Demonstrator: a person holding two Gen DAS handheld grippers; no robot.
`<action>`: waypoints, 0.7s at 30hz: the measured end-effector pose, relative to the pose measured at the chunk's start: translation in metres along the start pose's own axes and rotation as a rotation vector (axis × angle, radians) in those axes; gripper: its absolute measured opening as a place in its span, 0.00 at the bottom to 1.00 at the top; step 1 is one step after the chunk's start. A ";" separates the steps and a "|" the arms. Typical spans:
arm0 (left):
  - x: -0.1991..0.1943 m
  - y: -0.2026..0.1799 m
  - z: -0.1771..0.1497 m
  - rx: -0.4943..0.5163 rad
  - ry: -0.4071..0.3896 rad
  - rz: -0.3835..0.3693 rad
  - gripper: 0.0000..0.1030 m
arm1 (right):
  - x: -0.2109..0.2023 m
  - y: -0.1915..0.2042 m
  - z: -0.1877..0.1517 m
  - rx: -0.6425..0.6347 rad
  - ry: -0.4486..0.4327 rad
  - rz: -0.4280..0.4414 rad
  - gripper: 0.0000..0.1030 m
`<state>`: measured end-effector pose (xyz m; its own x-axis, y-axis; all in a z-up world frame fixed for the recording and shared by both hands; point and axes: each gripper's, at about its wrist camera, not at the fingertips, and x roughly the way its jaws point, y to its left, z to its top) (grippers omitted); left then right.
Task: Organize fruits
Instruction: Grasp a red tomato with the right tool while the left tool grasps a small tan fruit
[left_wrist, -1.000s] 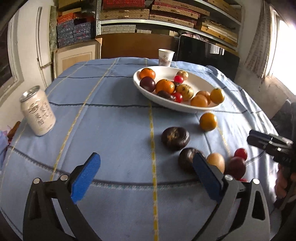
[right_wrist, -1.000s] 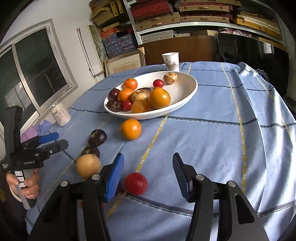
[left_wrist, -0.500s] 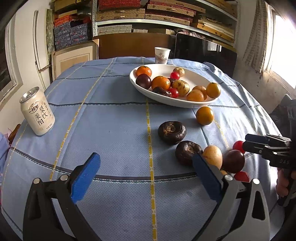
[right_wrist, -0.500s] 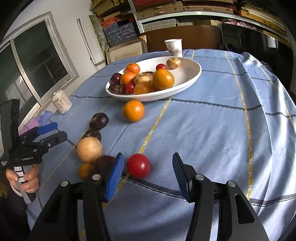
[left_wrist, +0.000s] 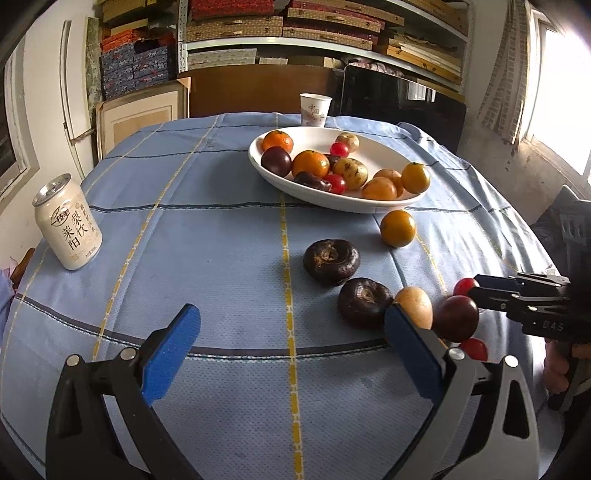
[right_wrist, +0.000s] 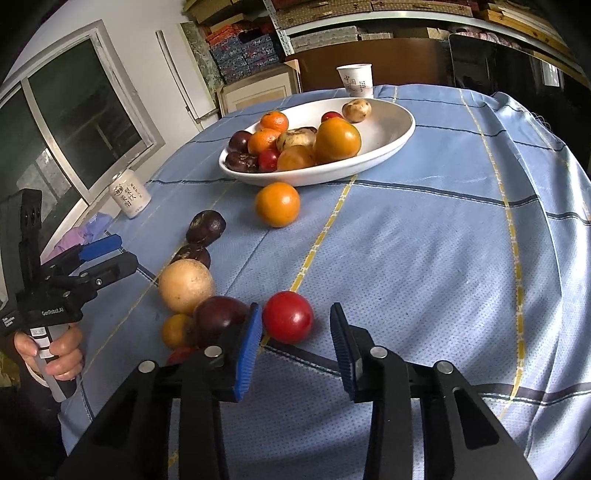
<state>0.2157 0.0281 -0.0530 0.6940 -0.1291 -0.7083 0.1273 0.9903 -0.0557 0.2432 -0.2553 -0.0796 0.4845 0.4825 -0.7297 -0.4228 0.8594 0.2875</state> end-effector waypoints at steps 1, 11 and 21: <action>0.000 0.000 0.000 0.003 -0.001 -0.002 0.95 | 0.001 0.001 0.000 -0.002 0.003 0.003 0.37; -0.007 -0.017 -0.004 0.083 -0.023 -0.039 0.95 | 0.005 0.000 0.001 0.028 0.009 0.045 0.28; -0.017 -0.067 -0.022 0.296 0.052 -0.404 0.74 | 0.003 -0.010 0.001 0.072 0.006 0.033 0.28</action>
<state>0.1800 -0.0351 -0.0525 0.5121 -0.4891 -0.7061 0.5797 0.8034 -0.1361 0.2498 -0.2623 -0.0840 0.4666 0.5098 -0.7228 -0.3822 0.8532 0.3550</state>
